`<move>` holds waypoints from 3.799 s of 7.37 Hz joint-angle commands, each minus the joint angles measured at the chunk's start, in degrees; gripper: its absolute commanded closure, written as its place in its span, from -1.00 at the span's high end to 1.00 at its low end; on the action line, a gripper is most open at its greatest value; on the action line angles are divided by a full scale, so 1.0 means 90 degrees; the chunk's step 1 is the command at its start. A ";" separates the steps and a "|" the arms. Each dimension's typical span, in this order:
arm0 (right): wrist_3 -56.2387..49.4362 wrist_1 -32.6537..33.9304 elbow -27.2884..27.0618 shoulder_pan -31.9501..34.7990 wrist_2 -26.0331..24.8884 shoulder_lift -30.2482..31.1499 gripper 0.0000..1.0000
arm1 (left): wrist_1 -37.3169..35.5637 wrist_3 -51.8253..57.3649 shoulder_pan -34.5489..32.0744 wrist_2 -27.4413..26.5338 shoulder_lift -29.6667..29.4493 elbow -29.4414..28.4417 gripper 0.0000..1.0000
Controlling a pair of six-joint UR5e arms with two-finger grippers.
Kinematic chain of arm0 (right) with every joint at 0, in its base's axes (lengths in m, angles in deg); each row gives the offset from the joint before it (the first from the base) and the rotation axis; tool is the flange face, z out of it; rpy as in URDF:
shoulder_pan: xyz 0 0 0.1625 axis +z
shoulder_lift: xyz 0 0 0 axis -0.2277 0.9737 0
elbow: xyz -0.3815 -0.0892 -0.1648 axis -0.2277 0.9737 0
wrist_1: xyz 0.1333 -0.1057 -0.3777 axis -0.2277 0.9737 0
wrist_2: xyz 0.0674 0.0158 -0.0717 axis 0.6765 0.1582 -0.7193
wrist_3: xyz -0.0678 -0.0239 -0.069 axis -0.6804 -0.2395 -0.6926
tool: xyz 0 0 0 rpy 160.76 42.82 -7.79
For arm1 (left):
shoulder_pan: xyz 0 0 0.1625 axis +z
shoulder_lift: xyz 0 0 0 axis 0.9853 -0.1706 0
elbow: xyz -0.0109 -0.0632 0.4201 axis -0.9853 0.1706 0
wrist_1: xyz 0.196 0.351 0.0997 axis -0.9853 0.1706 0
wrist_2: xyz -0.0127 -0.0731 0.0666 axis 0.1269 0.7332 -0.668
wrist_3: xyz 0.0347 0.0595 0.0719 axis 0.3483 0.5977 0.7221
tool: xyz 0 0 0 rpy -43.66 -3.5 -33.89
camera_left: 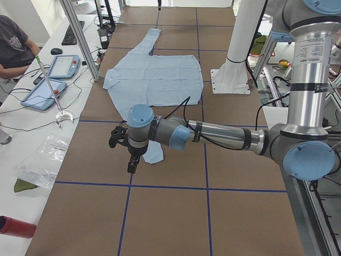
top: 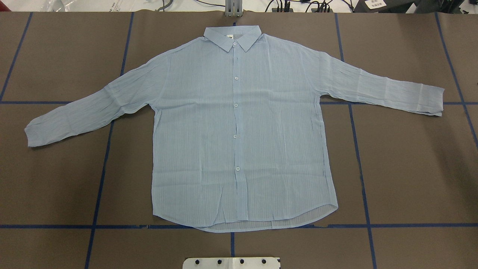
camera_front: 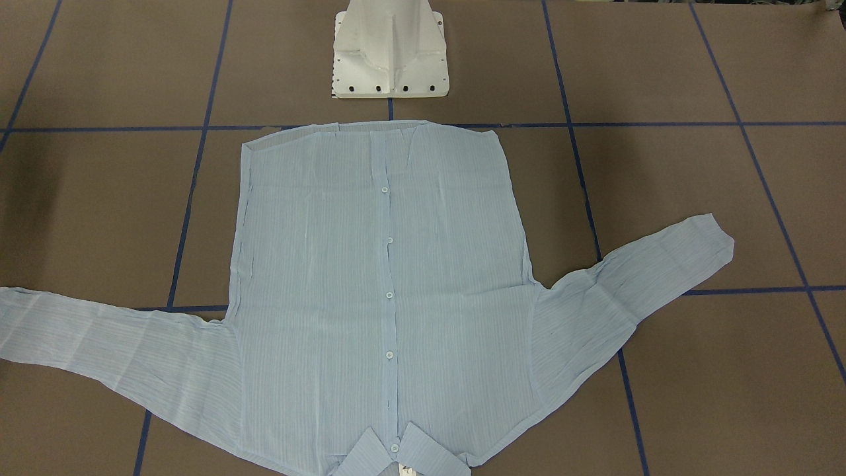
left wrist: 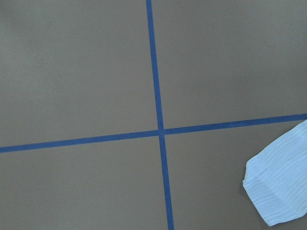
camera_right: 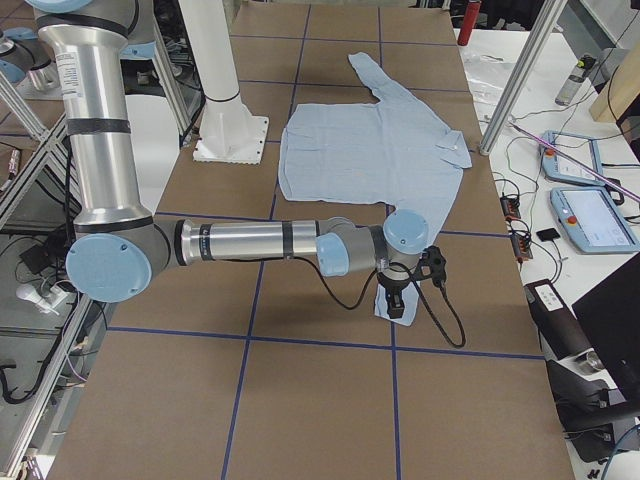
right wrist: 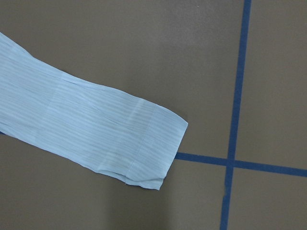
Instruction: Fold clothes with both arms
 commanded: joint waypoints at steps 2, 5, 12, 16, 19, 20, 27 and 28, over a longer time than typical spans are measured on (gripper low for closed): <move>0.1134 -0.1759 0.0911 -0.0969 -0.0521 -0.0168 1.00 | 0.0149 0.0000 0.0015 -0.0003 -0.0067 0.0024 1.00; 0.1124 -0.1771 0.1615 -0.1087 -0.0541 -0.0618 1.00 | 0.0421 0.0020 0.0005 -0.0003 0.0001 0.0063 1.00; 0.1075 -0.1742 0.2007 -0.1234 -0.0629 -0.0697 0.77 | 0.0432 0.0030 0.0005 0.0006 0.0021 0.0054 1.00; 0.1075 -0.1732 0.2164 -0.1253 -0.0629 -0.0717 0.67 | 0.0432 0.0030 -0.0004 0.0006 0.0030 0.0073 1.00; 0.1085 -0.1732 0.2184 -0.1331 -0.0629 -0.0697 0.56 | 0.0568 0.0010 -0.0004 0.0006 0.0030 0.0073 1.00; 0.1085 -0.1732 0.2213 -0.1351 -0.0629 -0.0687 0.50 | 0.0568 0.0010 -0.0004 0.0006 0.0030 0.0073 1.00; 0.1094 -0.1673 0.2184 -0.1380 -0.0629 -0.0756 -0.43 | 0.0568 0.0000 -0.0004 0.0006 0.0021 0.0073 1.00; 0.1094 -0.1673 0.2174 -0.1380 -0.0629 -0.0765 -0.50 | 0.0568 0.0000 -0.0004 0.0006 0.0011 0.0073 1.00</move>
